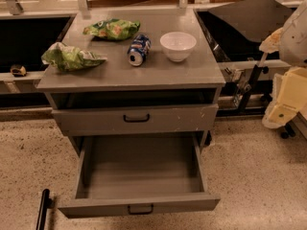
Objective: Place green jalapeno chip bag into middle drawer
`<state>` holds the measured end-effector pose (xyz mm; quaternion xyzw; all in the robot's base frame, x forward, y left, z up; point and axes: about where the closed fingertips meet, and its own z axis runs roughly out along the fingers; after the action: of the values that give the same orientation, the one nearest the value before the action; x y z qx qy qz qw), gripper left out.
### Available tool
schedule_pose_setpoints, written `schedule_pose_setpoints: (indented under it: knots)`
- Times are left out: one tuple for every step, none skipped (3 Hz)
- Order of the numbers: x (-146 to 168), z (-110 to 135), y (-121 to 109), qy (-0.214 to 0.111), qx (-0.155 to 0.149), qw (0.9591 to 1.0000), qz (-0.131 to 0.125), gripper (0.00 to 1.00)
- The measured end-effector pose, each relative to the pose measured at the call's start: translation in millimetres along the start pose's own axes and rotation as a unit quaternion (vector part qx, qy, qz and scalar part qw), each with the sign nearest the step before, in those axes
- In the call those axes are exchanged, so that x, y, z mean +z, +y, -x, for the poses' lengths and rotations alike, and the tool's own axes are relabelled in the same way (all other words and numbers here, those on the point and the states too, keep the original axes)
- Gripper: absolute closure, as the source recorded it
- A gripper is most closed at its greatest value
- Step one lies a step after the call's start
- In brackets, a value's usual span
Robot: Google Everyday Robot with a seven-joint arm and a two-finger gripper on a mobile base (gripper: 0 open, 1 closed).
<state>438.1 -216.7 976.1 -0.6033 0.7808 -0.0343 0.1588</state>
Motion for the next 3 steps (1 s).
schedule_pose_setpoints:
  knots:
    - [0.0, 0.0, 0.0, 0.0, 0.0, 1.0, 0.0, 0.0]
    - [11.3, 29.4, -9.4, -0.022, -0.037, 0.999, 0.012, 0.0]
    - [33.4, 121.5, -41.3, -0.069, -0.106, 0.9919, 0.015, 0.0]
